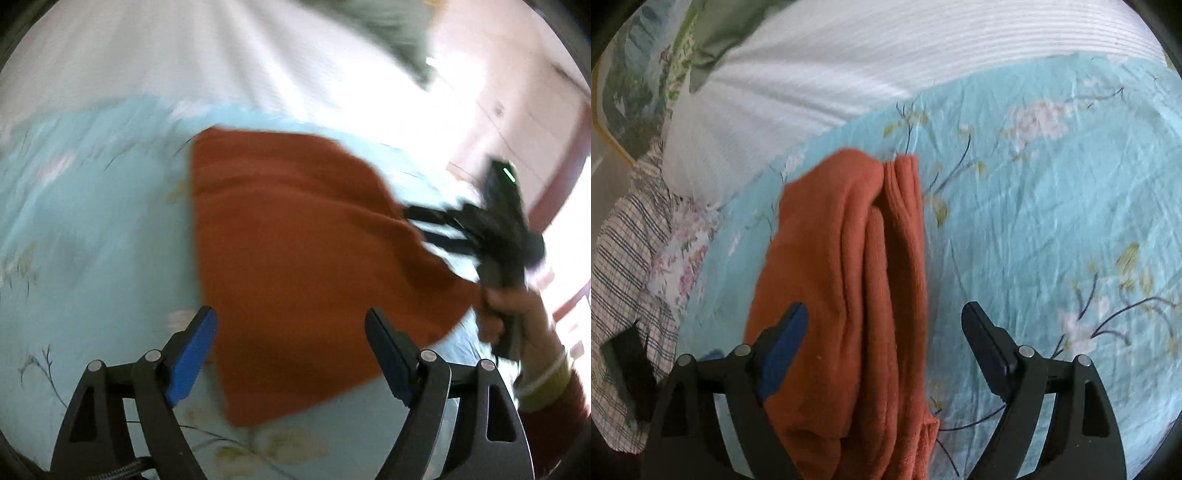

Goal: Fold small clothes

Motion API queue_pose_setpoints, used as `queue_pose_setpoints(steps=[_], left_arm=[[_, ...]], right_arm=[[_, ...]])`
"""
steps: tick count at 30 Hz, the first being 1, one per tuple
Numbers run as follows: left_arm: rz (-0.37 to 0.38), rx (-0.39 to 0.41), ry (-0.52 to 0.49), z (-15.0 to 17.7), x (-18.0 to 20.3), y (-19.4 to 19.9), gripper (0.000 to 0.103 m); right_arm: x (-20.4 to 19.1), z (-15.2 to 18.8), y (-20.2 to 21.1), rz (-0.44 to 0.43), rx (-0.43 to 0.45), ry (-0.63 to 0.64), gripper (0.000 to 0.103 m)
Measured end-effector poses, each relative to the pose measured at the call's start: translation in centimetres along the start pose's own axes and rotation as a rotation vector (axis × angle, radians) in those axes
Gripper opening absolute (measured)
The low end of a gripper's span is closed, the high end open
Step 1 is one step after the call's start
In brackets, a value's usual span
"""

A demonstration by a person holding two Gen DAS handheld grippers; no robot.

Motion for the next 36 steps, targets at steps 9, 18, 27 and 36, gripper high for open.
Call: queue_pose_setpoints(steps=[9, 18, 27, 36], left_arm=[[0.108, -0.1, 0.218, -1.4, -4.9, -4.3, 0.082], [0.214, -0.134, 0.213, -1.6, -3.7, -8.3, 0.074], [0.23, -0.071, 0.181, -3.0, -3.0, -6.0, 0.026], [0.083, 0.029, 0.06, 0.1, -6.3, 4.9, 0.024]], right_arm=[[-0.1, 0.1, -1.4, -0.052, -0.03, -0.026, 0.085], [-0.5, 0.1, -2.9, -0.073, -0.086, -0.023, 0.058], [-4.2, 1.6, -2.6, -0.107, -0.091, 0.012, 0.031], [-14.3, 7.1, -4.3, -0.292, -0.094, 0.062, 0.029]])
Point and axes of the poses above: each gripper's, at about its wrist camera, not at the fingertips, and y roughly against the way its jaws point, x to its right, z to its underside, the point moved 6 cm from there along -y, roughly the way its jaws point, and after that the axes turned 1 degree about -x, right-handed, at the moved point
